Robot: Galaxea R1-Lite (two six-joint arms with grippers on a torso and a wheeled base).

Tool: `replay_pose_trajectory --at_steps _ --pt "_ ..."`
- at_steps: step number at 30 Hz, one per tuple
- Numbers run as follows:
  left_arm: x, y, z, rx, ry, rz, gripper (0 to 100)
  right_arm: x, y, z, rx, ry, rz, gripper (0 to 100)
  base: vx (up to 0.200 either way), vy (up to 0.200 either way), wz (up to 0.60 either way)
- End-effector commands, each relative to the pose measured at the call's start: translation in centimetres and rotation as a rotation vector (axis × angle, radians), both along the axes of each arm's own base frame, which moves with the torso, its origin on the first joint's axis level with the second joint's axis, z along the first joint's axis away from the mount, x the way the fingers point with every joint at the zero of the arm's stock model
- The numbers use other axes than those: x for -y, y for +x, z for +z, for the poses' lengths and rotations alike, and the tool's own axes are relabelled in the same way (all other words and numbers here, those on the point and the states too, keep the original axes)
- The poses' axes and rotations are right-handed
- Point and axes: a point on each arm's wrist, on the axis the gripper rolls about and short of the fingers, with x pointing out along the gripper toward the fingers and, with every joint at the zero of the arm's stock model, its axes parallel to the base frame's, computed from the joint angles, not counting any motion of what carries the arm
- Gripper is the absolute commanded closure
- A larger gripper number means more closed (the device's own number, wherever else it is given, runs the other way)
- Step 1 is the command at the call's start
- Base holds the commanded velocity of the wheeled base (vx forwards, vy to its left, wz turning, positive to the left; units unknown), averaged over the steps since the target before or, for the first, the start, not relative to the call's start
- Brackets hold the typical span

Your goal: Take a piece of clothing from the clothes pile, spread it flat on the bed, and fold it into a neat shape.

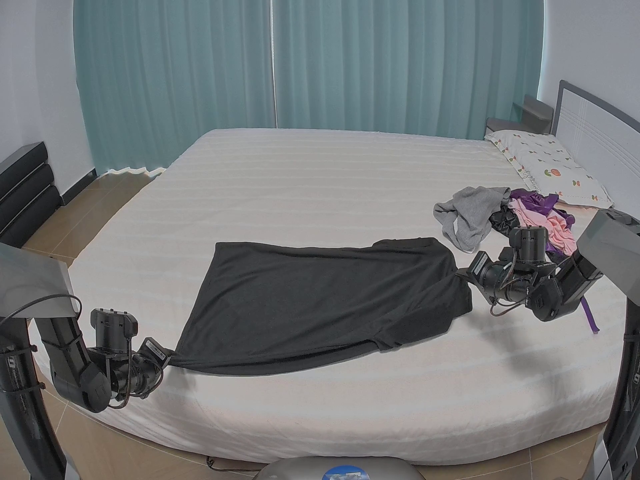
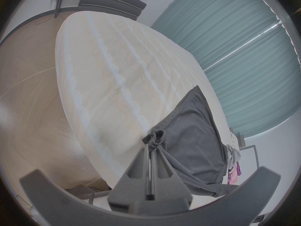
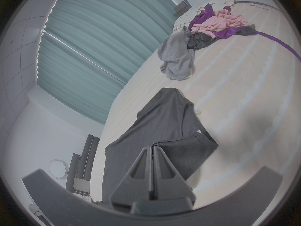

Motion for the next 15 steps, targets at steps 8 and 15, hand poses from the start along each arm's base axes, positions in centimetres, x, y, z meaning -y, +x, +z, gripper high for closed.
replay_pose_trajectory --at_steps 8,15 --pt "-0.1 0.2 -0.8 -0.024 -0.002 0.006 100 -1.8 5.0 -2.5 -0.01 -0.007 0.016 100 0.0 0.0 0.0" --pt "0.0 0.2 -0.8 -0.022 -0.002 0.004 100 -3.4 7.5 -4.3 0.035 -0.039 -0.026 100 0.0 0.0 0.0"
